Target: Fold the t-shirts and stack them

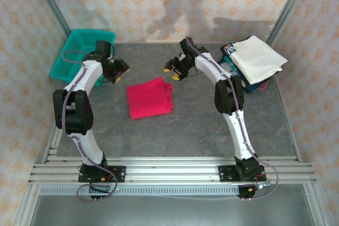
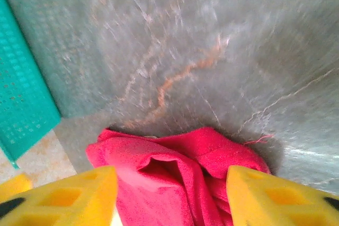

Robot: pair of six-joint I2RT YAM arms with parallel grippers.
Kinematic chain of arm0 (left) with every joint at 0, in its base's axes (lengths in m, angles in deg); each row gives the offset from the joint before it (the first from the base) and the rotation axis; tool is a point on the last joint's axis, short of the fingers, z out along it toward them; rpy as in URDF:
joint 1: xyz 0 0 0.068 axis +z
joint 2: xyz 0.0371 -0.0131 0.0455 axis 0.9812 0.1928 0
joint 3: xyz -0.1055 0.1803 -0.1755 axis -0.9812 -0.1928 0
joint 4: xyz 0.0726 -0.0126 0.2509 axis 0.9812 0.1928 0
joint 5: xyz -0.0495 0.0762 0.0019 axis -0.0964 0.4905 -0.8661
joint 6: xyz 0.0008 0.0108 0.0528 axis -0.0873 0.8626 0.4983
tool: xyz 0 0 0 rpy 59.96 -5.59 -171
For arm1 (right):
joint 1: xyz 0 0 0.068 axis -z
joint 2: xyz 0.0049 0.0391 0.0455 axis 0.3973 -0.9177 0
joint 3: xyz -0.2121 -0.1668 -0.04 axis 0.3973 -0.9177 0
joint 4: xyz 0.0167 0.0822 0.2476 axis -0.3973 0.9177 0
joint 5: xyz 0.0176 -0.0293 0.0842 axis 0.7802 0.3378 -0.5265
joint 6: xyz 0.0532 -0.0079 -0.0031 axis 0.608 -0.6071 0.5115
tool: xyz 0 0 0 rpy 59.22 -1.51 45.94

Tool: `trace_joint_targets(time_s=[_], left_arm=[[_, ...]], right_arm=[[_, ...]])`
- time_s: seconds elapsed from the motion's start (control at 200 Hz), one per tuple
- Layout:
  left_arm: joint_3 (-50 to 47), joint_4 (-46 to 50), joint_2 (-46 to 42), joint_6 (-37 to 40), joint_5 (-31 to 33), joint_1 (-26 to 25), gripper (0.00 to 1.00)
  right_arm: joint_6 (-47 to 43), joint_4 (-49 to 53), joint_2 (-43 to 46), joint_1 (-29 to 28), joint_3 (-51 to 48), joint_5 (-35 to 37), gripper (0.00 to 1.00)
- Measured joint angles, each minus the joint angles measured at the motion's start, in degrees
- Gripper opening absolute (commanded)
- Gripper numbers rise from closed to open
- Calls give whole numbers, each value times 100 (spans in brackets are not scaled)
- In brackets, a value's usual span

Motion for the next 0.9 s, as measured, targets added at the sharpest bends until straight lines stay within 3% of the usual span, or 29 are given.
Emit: trace_joint_targets(time_s=[0.09,0.2,0.38,0.435,0.505,0.66,0.901], left_arm=[[570,66,-254,48,68,-11,80],[660,212,-1078,162,83,-66,80],[-42,345,-2870,691,195,-597,84],[-476,426,-3491,844,210,-813,86],[-1174,494,-4251,949,240,-901,87],[-2422,922,-5549,1001,437,-903,90],[-2796,1805,-6756,1027,890,-903,92]], right_arm=[[-284,140,284,76,-11,269,72],[-761,177,1226,31,-973,573,80],[-1379,72,2306,-321,-2247,839,82],[-1547,20,2262,-448,-2299,931,84],[-1725,-26,2083,-577,-2295,1036,93],[-2020,-170,1460,-682,-2199,1283,94],[-2135,-278,752,-706,-1742,1397,95]])
